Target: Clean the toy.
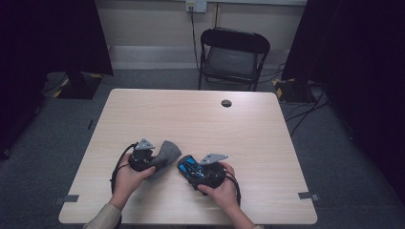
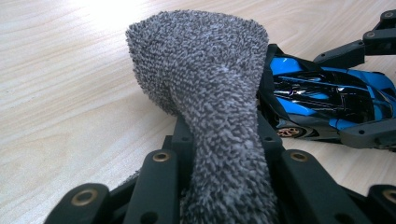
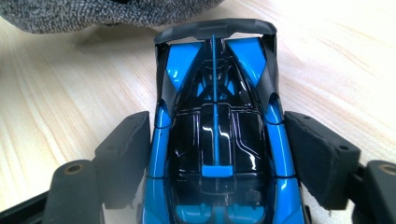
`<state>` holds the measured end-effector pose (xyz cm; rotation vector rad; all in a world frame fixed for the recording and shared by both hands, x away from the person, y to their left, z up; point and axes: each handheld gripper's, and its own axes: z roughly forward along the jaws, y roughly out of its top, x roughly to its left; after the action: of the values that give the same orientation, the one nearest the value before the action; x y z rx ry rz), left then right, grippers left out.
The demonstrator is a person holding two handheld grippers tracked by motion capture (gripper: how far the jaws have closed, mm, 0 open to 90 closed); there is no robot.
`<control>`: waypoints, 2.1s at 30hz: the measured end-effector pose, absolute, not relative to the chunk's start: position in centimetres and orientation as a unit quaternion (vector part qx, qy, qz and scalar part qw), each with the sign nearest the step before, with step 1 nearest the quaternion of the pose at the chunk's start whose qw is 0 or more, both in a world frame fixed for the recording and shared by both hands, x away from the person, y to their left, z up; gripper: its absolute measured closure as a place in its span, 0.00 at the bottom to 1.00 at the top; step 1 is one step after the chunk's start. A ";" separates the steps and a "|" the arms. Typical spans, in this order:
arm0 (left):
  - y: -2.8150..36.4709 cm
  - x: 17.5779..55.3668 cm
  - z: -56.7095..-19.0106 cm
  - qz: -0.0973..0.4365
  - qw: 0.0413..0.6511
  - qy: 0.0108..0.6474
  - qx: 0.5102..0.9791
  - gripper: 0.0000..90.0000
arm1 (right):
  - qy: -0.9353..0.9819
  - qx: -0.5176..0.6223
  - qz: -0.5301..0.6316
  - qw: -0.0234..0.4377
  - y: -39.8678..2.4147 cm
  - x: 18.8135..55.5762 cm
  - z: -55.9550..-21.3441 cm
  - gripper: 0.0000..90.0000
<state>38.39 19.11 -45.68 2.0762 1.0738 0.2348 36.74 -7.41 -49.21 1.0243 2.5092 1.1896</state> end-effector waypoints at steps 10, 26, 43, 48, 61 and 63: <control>19.0 38.4 -45.4 0.095 0.387 0.421 0.815 0.77 | 0.841 0.341 0.410 0.090 -7.6 36.7 -48.4 0.26; 17.5 39.1 -41.2 0.103 0.395 0.399 0.821 0.77 | 0.838 0.335 0.418 0.103 -11.1 36.5 -45.6 0.18; 9.8 40.8 -38.9 0.078 0.398 0.338 0.849 0.77 | 0.819 0.387 0.408 0.112 -19.0 35.2 -47.8 0.20; 7.3 41.1 -39.2 0.070 0.400 0.322 0.855 0.77 | 0.821 0.394 0.394 0.121 -20.3 35.0 -48.4 0.20; 2.7 42.0 -40.6 0.054 0.401 0.301 0.864 0.77 | 0.832 0.398 0.365 0.131 -22.1 34.6 -49.4 0.20; 1.5 42.3 -41.1 0.048 0.399 0.295 0.867 0.77 | 0.828 0.404 0.365 0.134 -22.8 34.5 -49.4 0.21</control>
<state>42.30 1.47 -41.10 2.1931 0.7468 0.1226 34.53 -22.78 -49.35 1.1720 2.3995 1.0589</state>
